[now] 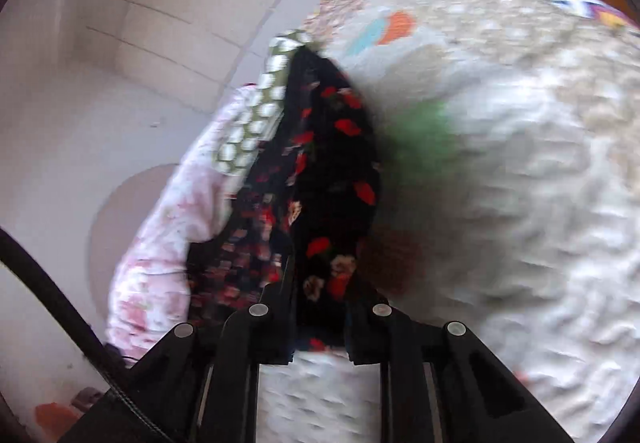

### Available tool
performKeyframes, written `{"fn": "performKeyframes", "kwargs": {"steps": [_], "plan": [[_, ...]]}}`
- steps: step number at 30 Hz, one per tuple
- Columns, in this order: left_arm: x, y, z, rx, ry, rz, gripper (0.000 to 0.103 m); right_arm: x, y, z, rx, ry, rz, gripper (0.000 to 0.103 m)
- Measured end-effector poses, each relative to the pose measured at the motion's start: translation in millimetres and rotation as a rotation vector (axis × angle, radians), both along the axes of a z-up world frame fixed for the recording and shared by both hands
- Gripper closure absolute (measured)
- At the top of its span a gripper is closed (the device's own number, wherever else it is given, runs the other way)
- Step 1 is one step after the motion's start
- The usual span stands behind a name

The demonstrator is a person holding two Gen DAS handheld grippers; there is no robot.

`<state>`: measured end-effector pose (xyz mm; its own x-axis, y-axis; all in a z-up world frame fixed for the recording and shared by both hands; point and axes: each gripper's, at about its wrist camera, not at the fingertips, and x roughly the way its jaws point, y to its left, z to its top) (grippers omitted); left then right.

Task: Fold large clothes

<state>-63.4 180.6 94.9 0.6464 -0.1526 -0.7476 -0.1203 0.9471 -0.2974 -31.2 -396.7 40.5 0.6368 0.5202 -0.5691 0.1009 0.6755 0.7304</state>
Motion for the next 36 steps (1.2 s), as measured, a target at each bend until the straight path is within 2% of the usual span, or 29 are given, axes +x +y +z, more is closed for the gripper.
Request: {"fn": "performKeyframes", "kwargs": {"steps": [2, 4, 5, 6, 9, 11, 13, 14, 16, 18, 23, 25, 28, 30, 32, 36], "plan": [[-0.6, -9.2, 0.4, 0.022, -0.002, -0.013, 0.055, -0.6, -9.0, -8.2, 0.001, 0.038, -0.039, 0.073], [-3.2, -20.2, 1.4, 0.036, -0.005, -0.037, 0.052, -13.9, -21.4, 2.2, -0.032, 0.035, -0.116, 0.063], [-5.6, -29.3, 3.4, 0.054, -0.017, -0.058, 0.049, -20.0, -23.6, 10.1, -0.069, 0.023, -0.142, 0.063], [-7.3, -37.0, 4.6, 0.077, -0.032, -0.071, 0.042, -22.0, -22.9, 17.4, -0.106, 0.008, -0.155, 0.063], [-11.3, -59.4, 5.8, 0.152, -0.083, -0.094, 0.031, -40.1, -6.4, 54.1, -0.263, -0.063, -0.134, 0.063], [-9.8, -77.7, -0.6, 0.189, -0.100, -0.118, 0.029, -40.9, 14.6, 72.8, -0.353, -0.107, -0.104, 0.063], [-4.6, -92.3, -13.7, 0.208, -0.081, -0.127, 0.029, -40.6, 41.1, 87.7, -0.414, -0.140, -0.051, 0.063], [-3.1, -96.2, -19.4, 0.209, -0.072, -0.126, 0.029, -26.4, 57.2, 89.5, -0.425, -0.142, -0.031, 0.063], [-1.2, -104.1, -33.4, 0.222, -0.058, -0.110, 0.029, -14.1, 83.9, 88.2, -0.451, -0.130, 0.026, 0.063], [-3.8, -110.4, -43.7, 0.278, -0.074, -0.095, 0.028, 1.6, 107.0, 78.5, -0.483, -0.107, 0.054, 0.063], [-11.6, -119.1, -59.2, 0.361, -0.121, -0.121, 0.017, 55.1, 158.7, 30.4, -0.566, -0.017, 0.096, 0.063], [-12.5, -115.2, -65.2, 0.345, -0.120, -0.132, 0.013, 59.7, 165.9, 18.9, -0.606, -0.020, 0.075, 0.060], [-12.0, -100.4, -70.4, 0.245, -0.107, -0.128, 0.012, 57.9, 168.2, 21.1, -0.637, -0.011, 0.080, 0.058], [-13.6, -90.3, -69.3, 0.174, -0.109, -0.124, 0.012, 58.2, 173.9, 34.5, -0.693, 0.022, 0.087, 0.058], [-17.7, -79.0, -67.1, 0.109, -0.098, -0.131, 0.012, 55.7, 186.8, 55.4, -0.711, -0.029, 0.086, 0.058], [-26.6, -55.6, -55.5, 0.071, -0.073, -0.112, 0.012, 64.4, 239.6, 78.7, -0.688, -0.081, 0.196, 0.058]]}}
